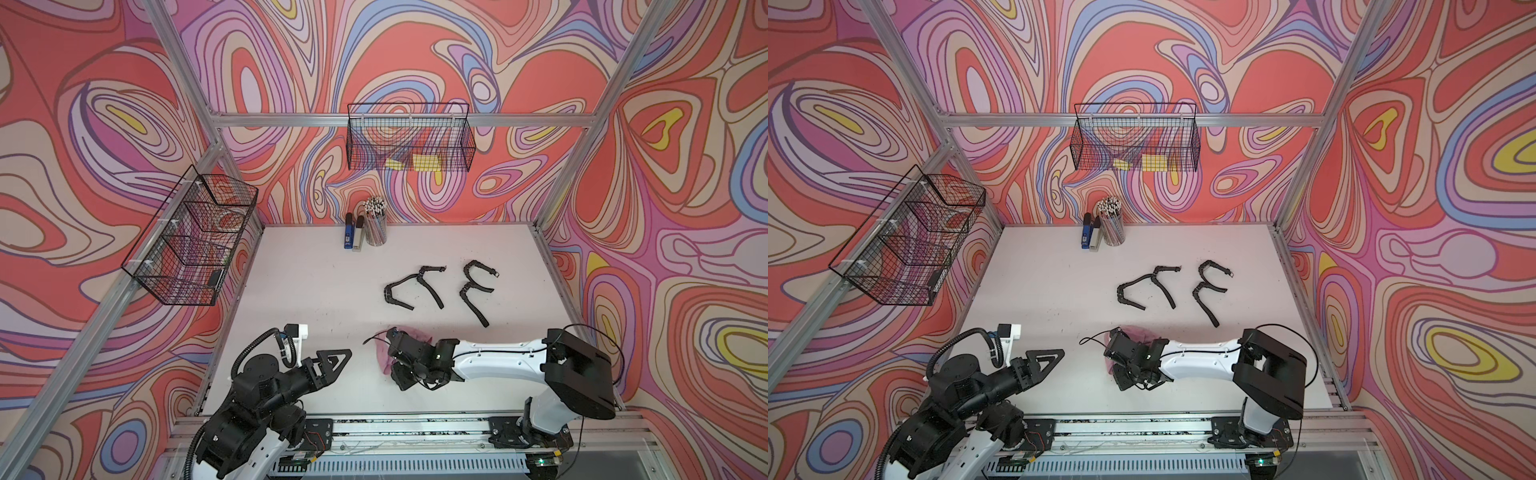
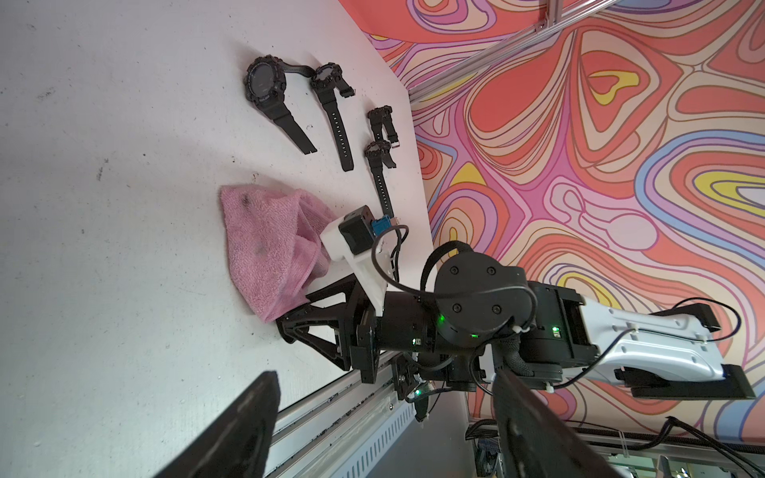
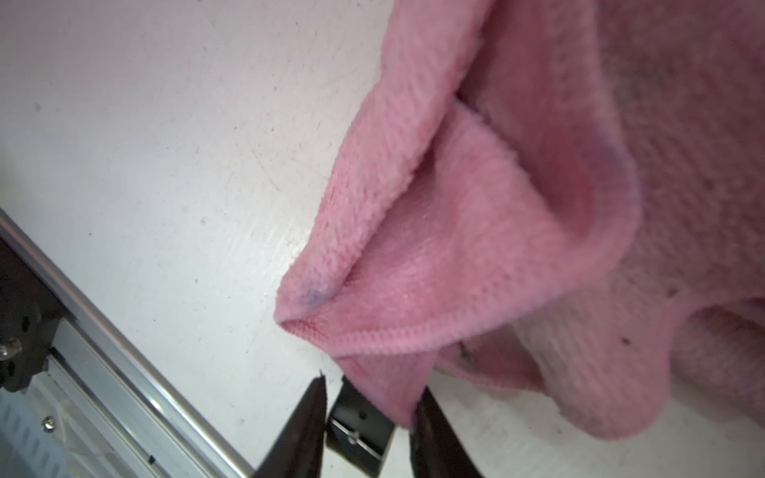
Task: Wipe the watch dial
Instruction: Pick up the watch at the center of the board.
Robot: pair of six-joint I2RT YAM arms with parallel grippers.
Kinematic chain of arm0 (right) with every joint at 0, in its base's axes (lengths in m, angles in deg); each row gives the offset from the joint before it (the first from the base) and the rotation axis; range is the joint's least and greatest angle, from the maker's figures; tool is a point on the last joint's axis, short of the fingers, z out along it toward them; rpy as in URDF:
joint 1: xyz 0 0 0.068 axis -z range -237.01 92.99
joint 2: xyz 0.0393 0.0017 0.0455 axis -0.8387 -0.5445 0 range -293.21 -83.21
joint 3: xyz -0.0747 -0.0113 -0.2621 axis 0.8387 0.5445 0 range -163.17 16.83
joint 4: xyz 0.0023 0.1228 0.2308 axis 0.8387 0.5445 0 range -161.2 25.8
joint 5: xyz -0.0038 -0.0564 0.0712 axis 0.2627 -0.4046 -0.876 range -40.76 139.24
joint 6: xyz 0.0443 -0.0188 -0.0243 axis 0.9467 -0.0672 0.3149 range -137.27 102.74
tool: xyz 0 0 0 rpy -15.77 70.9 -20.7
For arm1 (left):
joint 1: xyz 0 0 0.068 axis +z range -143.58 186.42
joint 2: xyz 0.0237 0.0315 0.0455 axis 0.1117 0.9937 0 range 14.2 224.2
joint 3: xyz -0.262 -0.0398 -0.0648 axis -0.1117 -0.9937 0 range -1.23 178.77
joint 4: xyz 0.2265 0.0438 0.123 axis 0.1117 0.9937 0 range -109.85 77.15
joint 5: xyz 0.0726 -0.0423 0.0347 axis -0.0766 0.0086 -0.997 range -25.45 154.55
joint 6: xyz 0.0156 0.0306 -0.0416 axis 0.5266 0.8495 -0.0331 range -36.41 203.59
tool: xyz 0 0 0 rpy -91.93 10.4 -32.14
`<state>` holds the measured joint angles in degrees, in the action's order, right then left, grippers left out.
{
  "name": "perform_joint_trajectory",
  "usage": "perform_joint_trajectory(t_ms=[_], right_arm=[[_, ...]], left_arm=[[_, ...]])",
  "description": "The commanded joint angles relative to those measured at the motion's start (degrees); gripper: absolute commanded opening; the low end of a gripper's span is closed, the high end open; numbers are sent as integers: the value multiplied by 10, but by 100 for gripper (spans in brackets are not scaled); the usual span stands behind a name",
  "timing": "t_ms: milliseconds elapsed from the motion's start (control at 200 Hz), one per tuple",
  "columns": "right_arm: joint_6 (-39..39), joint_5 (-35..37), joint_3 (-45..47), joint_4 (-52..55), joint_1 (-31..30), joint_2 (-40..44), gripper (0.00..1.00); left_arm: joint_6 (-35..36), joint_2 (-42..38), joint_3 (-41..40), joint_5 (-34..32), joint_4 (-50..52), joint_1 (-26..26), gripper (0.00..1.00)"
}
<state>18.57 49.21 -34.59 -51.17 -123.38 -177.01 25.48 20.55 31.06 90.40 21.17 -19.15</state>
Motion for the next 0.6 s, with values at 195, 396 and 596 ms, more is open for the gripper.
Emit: perform_joint_trajectory(t_ms=[195,396,596], right_arm=[[27,-6,53,-56,-1,31,0],[-8,-44,59,-74,-2,84,0],[-103,-67,5,1,-3,168,0]], left_arm=[[-13,-15,-5,-1,1,-1,84],[-13,-18,-4,1,2,-1,84],[-26,-8,-17,20,-19,-1,84]])
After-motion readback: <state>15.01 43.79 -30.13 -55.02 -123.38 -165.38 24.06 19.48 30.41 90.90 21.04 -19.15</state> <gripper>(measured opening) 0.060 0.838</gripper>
